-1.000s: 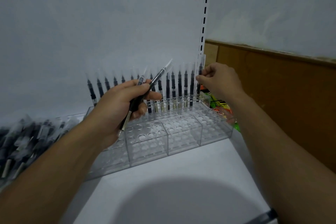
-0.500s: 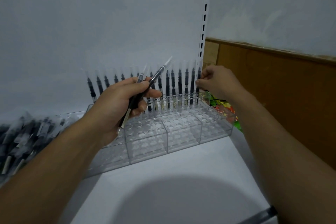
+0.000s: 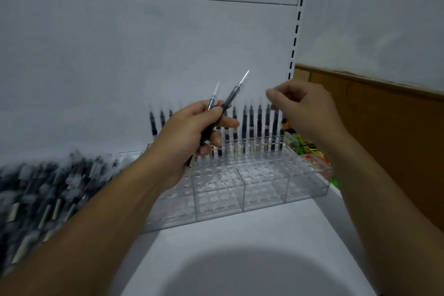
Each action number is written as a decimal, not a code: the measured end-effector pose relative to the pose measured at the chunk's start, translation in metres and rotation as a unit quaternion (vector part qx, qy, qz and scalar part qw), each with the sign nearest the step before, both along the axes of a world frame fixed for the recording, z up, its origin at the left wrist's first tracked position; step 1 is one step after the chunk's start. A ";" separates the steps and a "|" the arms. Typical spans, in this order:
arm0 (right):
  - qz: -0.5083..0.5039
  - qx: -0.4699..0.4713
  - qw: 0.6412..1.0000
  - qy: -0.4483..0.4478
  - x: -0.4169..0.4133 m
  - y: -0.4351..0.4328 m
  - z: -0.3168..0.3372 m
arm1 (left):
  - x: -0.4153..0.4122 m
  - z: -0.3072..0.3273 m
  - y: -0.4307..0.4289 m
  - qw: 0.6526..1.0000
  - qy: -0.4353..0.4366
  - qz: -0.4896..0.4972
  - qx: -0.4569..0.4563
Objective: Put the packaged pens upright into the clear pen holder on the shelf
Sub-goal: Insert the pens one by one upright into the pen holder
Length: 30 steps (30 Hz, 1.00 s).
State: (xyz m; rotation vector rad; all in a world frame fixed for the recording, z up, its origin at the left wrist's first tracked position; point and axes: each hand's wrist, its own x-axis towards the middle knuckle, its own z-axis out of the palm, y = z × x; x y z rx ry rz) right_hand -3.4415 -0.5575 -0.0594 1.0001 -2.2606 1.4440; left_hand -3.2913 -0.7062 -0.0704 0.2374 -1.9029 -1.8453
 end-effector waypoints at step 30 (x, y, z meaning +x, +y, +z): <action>0.195 -0.122 0.963 -0.138 0.110 -0.131 0.020 | 0.097 -0.017 -0.091 0.980 0.053 0.160 -0.102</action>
